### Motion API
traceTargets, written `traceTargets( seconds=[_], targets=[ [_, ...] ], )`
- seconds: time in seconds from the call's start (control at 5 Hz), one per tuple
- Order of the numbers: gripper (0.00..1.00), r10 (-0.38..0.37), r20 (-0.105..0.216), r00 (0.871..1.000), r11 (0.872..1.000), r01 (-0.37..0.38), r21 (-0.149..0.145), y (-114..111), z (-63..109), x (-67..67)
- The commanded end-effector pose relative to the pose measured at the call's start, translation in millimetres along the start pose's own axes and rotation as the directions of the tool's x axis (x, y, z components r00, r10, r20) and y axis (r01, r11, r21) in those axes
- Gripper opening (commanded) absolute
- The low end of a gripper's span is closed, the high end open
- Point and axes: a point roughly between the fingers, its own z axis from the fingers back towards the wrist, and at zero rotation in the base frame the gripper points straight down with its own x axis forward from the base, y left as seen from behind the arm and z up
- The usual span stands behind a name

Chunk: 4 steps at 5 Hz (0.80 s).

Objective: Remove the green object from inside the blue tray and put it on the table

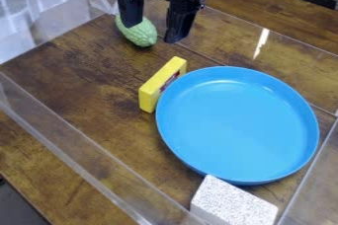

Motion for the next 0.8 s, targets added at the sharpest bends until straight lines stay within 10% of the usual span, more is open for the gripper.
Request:
traceTargets(
  seconds=[0.0, 0.6],
  targets=[
    [1.00, 0.019, 0.000, 1.000, 1.000, -0.019, -0.001, -3.4, 0.6, 8.7],
    [1.00, -0.136, 0.019, 0.991, 0.991, 0.136, -0.002, 9.6, 19.4, 15.8]
  ],
)
